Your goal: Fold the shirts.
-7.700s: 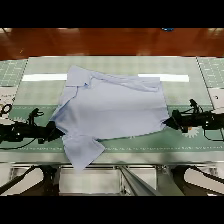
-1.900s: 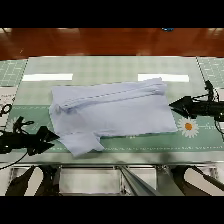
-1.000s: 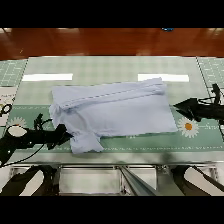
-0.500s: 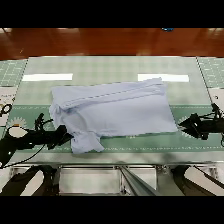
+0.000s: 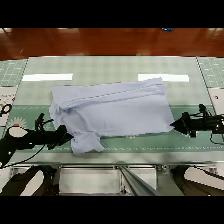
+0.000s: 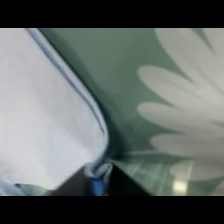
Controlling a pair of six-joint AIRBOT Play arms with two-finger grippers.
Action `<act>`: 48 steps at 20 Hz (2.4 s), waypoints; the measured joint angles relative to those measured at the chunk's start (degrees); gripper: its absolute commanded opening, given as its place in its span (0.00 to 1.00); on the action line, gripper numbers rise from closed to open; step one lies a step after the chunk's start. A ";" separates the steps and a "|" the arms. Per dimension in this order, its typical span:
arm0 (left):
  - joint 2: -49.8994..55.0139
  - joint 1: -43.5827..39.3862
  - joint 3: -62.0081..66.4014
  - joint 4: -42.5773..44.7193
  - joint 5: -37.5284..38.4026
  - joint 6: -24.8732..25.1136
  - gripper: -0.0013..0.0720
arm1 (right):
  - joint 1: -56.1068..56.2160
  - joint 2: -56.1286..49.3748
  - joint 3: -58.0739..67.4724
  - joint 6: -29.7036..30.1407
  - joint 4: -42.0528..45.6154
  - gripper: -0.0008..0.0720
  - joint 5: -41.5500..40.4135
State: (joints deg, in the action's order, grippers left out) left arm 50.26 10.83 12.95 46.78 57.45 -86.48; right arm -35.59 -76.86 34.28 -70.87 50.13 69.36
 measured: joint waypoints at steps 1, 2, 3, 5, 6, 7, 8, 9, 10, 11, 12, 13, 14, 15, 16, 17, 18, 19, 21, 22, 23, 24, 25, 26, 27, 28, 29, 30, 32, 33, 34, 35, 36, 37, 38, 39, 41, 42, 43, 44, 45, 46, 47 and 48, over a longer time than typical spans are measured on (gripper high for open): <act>0.00 0.00 0.42 0.09 0.15 0.22 0.04 | 0.94 -0.39 0.57 0.85 -0.59 0.04 -0.50; 0.00 0.00 0.98 0.55 0.20 0.59 0.04 | 1.60 -0.63 1.29 1.62 -0.81 0.04 -0.74; 0.02 0.00 1.86 0.55 0.17 0.85 0.04 | 2.01 -0.81 2.27 2.23 -0.83 0.04 -0.09; 0.00 0.22 4.55 0.26 0.87 1.49 0.04 | 2.64 -1.05 4.66 3.34 -1.31 0.04 2.19; 0.02 0.39 6.08 0.15 0.98 1.88 0.04 | 2.82 -1.11 5.99 3.72 -1.64 0.04 3.10; 0.04 0.79 7.93 0.04 0.96 2.21 0.04 | 2.97 -1.11 7.30 3.93 -2.05 0.04 3.54; 0.17 1.25 9.70 0.04 0.92 2.78 0.04 | 3.06 -1.18 8.63 4.15 -2.97 0.04 4.11; 0.46 1.90 11.65 -0.09 0.94 3.54 0.04 | 3.34 -1.20 10.14 4.37 -4.07 0.04 4.66; 0.87 2.58 13.42 -0.11 0.92 4.07 0.04 | 3.82 -1.22 11.76 4.61 -4.94 0.04 4.85; 1.62 3.28 15.32 -0.13 0.76 4.55 0.04 | 4.55 -1.29 13.27 4.70 -5.44 0.04 4.96; 2.62 3.80 17.03 -0.11 0.79 4.85 0.04 | 5.66 -1.55 15.04 4.87 -5.75 0.04 4.87; 4.04 4.15 18.91 -0.15 0.76 5.11 0.04 | 6.80 -1.95 16.81 4.87 -6.10 0.04 4.57; 5.64 4.39 20.63 -0.17 0.76 5.31 0.04 | 7.98 -2.54 18.64 4.83 -6.36 0.04 3.67; 7.63 4.59 22.47 -0.15 0.76 5.51 0.04 | 9.25 -3.34 20.65 4.48 -6.29 0.04 2.84; 9.64 4.72 24.24 -0.20 0.72 5.70 0.04 | 10.47 -4.39 22.82 4.09 -6.47 0.04 1.77; 11.74 4.83 26.08 -0.31 0.63 5.81 0.04 | 11.65 -5.57 24.85 3.74 -6.49 0.04 0.72; 14.36 4.87 28.26 -0.28 0.48 5.92 0.04 | 12.76 -6.97 26.99 3.32 -6.54 0.04 0.26; 16.50 4.94 30.32 -0.35 0.48 6.08 0.04 | 13.88 -8.57 29.31 3.02 -6.64 0.04 -0.35; 21.11 5.01 34.60 -0.31 0.50 6.14 0.04 | 15.63 -12.00 33.70 1.95 -6.60 0.04 -1.62; 23.26 5.01 36.68 -0.48 0.35 6.16 0.04 | 16.31 -13.81 35.95 1.31 -6.64 0.04 -2.21; 25.44 5.05 38.86 -0.28 0.59 6.19 0.04 | 16.83 -15.56 38.03 0.72 -6.67 0.04 -2.49; 27.50 5.05 41.07 -0.46 0.42 6.27 0.04 | 17.25 -17.27 40.11 0.33 -6.64 0.04 -2.73; 29.35 5.05 42.91 -0.48 0.68 6.32 0.04 | 17.62 -18.99 42.27 -0.11 -6.67 0.04 -3.06; 31.12 5.05 44.87 -0.79 0.74 6.32 0.04 | 17.99 -20.70 44.30 -0.57 -6.69 0.04 -3.15; 32.76 5.05 46.58 -1.46 0.72 6.32 0.04 | 18.32 -22.27 46.12 -0.79 -6.64 0.04 -3.21; 34.51 4.98 48.35 -1.88 0.81 6.32 0.04 | 18.69 -23.78 48.04 -1.07 -6.71 0.04 -3.37; 36.06 4.92 50.03 -2.47 0.74 6.34 0.04 | 19.04 -25.22 49.68 -1.22 -6.69 0.04 -3.54; 37.79 4.74 51.74 -2.78 0.81 6.34 0.04 | 19.32 -26.75 51.34 -1.62 -6.64 0.04 -3.69; 40.94 4.24 54.71 -3.30 0.87 6.34 0.04 | 19.80 -29.33 54.10 -2.10 -6.91 0.04 -3.98; 42.32 3.93 55.89 -3.48 0.90 6.34 0.04 | 20.04 -30.40 54.97 -2.23 -6.88 0.04 -4.09; 43.60 3.61 56.89 -3.50 0.98 6.34 0.05 | 20.22 -31.26 55.71 -2.27 -7.13 0.05 -4.39; 44.74 3.34 57.72 -3.58 0.96 6.34 0.14 | 20.46 -31.98 56.17 -2.29 -7.23 0.11 -4.74; 45.75 3.10 58.31 -3.74 0.96 6.38 0.41 | 20.63 -32.57 56.52 -2.47 -7.21 0.47 -5.03; 46.47 2.93 58.69 -3.72 0.96 6.34 0.65 | 20.83 -32.92 56.83 -2.47 -7.34 0.59 -5.64; 46.99 2.91 59.06 -3.76 0.98 6.34 0.71 | 20.87 -33.14 57.02 -2.40 -7.48 0.58 -6.01; 47.32 3.08 59.49 -3.80 1.33 6.34 0.71 | 20.85 -33.29 57.13 -2.49 -7.45 0.58 -6.19; 47.39 4.44 60.83 -3.43 4.11 6.34 0.71 | 19.89 -32.70 57.37 -2.69 -7.56 0.58 -4.85; 46.75 5.62 61.44 -2.80 5.66 6.34 0.71 | 18.73 -31.91 57.40 -2.82 -7.58 0.58 -3.69; 45.55 7.02 61.86 -2.14 7.26 6.34 0.71 | 17.09 -30.91 57.44 -3.17 -7.48 0.58 -2.56; 43.71 8.61 62.16 -1.01 8.52 6.32 0.71 | 15.21 -29.68 57.46 -3.17 -7.43 0.58 -0.87; 41.51 10.21 62.12 0.44 9.27 6.34 0.71 | 12.94 -28.15 57.46 -3.21 -6.91 0.58 1.36; 38.45 11.82 61.46 1.77 9.86 6.34 0.71 | 10.82 -26.67 57.24 -3.32 -5.88 0.58 3.02; 35.12 13.18 60.06 3.04 9.51 6.32 0.71 | 8.59 -24.96 56.48 -3.34 -4.42 0.58 4.31; 30.84 14.14 57.46 4.09 7.82 6.34 0.71 | 6.78 -23.39 55.17 -3.37 -3.10 0.58 5.05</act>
State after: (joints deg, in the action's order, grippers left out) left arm 81.10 24.97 70.41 50.87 65.28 -80.14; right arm -28.82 -100.25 89.45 -74.24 47.03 74.41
